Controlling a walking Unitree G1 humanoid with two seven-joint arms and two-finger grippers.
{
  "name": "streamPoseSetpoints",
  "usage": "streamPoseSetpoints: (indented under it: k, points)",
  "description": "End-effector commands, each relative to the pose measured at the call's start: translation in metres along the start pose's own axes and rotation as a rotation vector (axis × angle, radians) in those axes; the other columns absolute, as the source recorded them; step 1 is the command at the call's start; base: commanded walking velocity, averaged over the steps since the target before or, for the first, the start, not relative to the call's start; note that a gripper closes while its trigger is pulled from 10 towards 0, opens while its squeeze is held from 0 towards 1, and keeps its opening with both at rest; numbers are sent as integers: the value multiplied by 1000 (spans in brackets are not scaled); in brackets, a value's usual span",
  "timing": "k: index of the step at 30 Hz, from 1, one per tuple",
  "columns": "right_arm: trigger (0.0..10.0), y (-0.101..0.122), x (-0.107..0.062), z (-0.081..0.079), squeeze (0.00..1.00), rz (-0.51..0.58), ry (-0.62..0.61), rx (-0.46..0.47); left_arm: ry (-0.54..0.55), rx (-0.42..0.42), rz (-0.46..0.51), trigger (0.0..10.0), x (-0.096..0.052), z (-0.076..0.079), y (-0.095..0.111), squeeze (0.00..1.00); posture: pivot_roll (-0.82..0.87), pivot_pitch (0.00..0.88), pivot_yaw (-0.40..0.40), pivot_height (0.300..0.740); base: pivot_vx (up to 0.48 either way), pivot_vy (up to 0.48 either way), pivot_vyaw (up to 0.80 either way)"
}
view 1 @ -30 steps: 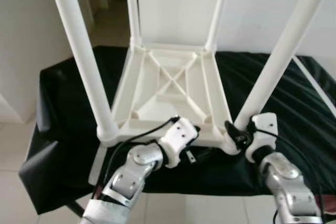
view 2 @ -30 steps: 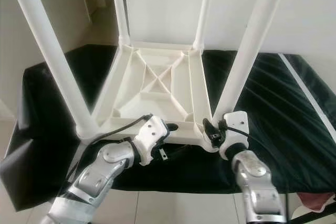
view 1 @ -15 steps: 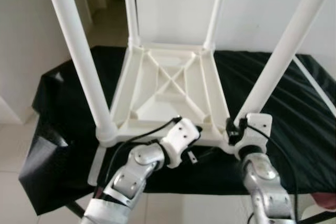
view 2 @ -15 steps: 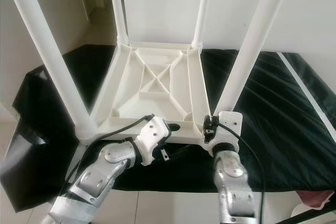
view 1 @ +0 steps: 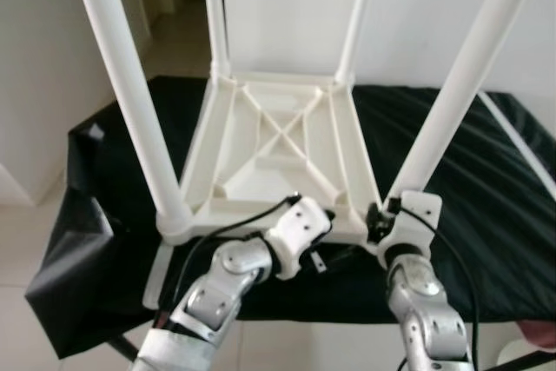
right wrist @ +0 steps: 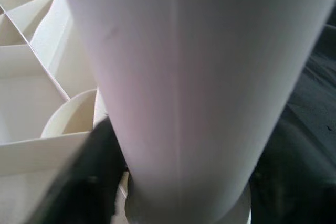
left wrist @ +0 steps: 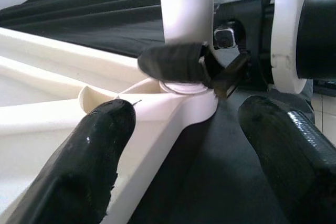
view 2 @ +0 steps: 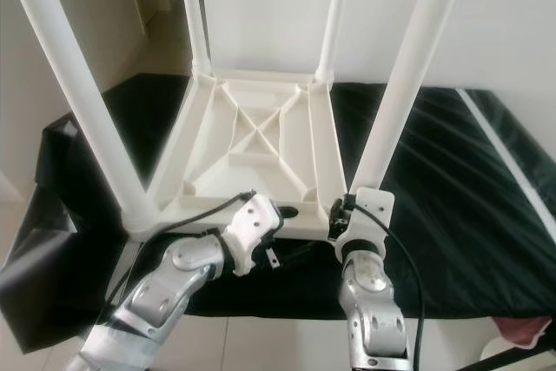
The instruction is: Building children table
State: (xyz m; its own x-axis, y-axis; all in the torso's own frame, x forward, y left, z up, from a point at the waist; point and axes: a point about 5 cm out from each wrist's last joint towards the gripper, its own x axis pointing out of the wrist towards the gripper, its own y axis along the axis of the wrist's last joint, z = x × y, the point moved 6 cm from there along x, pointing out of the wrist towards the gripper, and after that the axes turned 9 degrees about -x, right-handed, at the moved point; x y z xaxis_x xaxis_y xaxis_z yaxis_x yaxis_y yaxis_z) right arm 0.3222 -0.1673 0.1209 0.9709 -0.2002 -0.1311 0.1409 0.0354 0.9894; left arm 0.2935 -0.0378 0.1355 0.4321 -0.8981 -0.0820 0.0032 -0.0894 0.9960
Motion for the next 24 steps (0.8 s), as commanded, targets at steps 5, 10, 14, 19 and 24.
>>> streamPoseSetpoints:
  k: [5,10,14,19,24]
  points:
    - [10000,3,-3,-5,1000,32,67,-30,-39,8,-5,10000,2,5,-2,0,-5,0,-20,740,0,0,0]
    - [10000,8,-4,0,1000,63,111,-48,-39,8,-3,10000,2,6,-1,0,-7,0,-21,740,0,0,0]
    - [10000,11,-4,9,671,96,177,-104,-40,8,-3,10000,2,6,-2,0,-10,0,-23,740,0,0,0]
    - [10000,10,-2,15,0,119,235,-170,-40,10,-2,10000,3,5,-1,0,-11,0,-23,740,0,0,0]
    - [10000,7,2,10,0,152,442,-247,-38,15,1,10000,4,5,-1,0,-8,0,-20,740,0,0,0]
